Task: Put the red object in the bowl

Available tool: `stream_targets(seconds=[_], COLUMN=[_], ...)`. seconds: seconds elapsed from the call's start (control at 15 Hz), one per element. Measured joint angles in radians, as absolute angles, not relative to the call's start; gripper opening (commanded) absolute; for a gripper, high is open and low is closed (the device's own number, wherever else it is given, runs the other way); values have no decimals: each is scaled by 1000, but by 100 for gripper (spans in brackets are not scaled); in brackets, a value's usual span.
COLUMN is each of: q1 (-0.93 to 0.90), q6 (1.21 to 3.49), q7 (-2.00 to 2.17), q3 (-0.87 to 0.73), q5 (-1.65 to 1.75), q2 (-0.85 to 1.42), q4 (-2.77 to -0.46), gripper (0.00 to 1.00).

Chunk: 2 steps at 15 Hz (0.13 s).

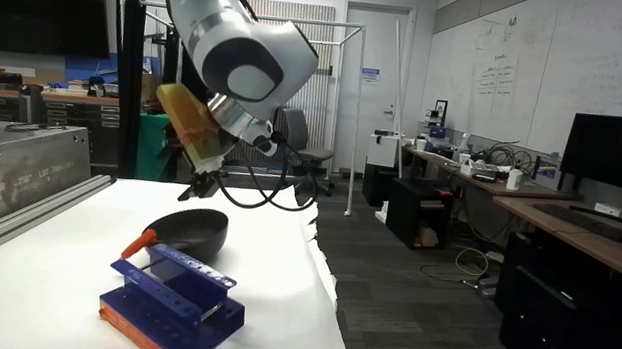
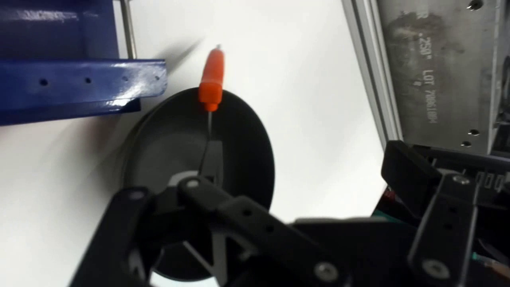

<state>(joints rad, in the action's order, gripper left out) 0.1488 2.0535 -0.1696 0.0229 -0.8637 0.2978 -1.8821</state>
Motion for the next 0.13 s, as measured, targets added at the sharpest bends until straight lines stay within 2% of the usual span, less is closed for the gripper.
stream_targets(seconds=[0.13], q1=[146], q6=[1995], q7=[-135], q3=[13], q5=[-853], q2=[208], q4=[-1898], gripper=[100])
